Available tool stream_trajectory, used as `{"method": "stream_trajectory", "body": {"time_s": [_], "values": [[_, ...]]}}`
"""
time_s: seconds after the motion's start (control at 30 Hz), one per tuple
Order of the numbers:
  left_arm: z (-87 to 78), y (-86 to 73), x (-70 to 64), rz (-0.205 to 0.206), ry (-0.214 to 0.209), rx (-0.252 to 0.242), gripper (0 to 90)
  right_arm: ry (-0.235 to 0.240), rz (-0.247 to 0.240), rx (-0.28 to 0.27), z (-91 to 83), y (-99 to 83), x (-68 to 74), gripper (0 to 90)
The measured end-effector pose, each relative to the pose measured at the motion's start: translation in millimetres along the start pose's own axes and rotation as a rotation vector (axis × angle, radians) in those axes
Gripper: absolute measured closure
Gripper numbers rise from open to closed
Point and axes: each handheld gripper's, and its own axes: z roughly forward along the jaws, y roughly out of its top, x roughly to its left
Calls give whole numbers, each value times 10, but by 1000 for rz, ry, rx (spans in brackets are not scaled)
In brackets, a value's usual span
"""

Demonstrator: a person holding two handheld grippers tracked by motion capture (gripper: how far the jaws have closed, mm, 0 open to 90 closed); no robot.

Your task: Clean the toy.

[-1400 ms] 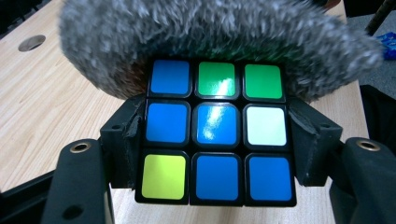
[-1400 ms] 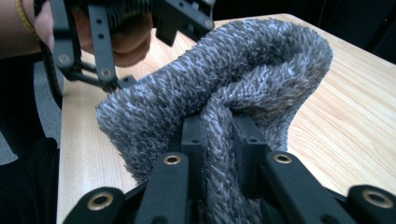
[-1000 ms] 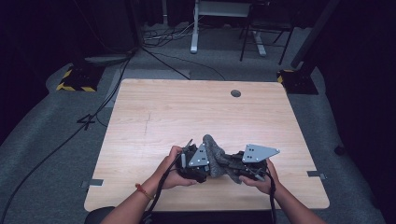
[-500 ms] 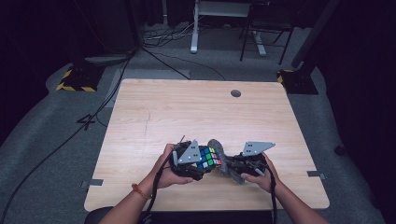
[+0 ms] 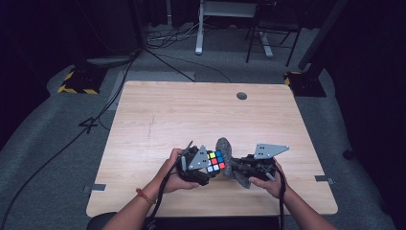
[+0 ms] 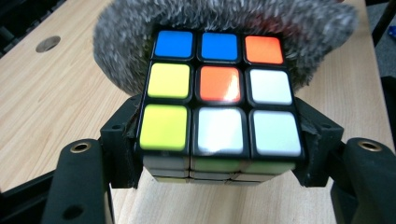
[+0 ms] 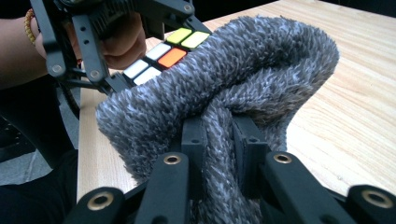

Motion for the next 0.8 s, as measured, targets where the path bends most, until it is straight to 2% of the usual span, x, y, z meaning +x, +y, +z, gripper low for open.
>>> {"method": "stream_trajectory", "body": {"time_s": [0.07, 0.2, 0.27, 0.33, 0.43, 0.53, 0.6, 0.67, 0.8], "values": [[18, -4, -10, 12, -2, 15, 330, -12, -23, -1, 1, 22, 26, 773], [3, 9, -10, 2, -7, -1, 333, -59, -51, 0, -2, 55, 57, 770], [-18, 17, -8, -2, -14, -19, 334, -83, -71, 32, 10, 55, 54, 770], [-43, 30, -6, -6, -27, -39, 334, -90, -71, 66, 40, 28, 32, 770], [-83, 46, 6, -12, -26, -64, 334, -87, -67, 136, 107, -39, 7, 769], [-112, 32, 49, -30, -14, -72, 333, -54, -75, 181, 149, -83, 25, 769], [-126, 9, 88, -43, -15, -78, 334, -32, -73, 178, 149, -88, 47, 767], [-121, -19, 115, -51, -20, -72, 334, -30, -85, 164, 126, -72, 68, 766], [-18, -89, 112, -55, -43, -24, 334, -21, -79, 107, 60, -14, 72, 764]]}}
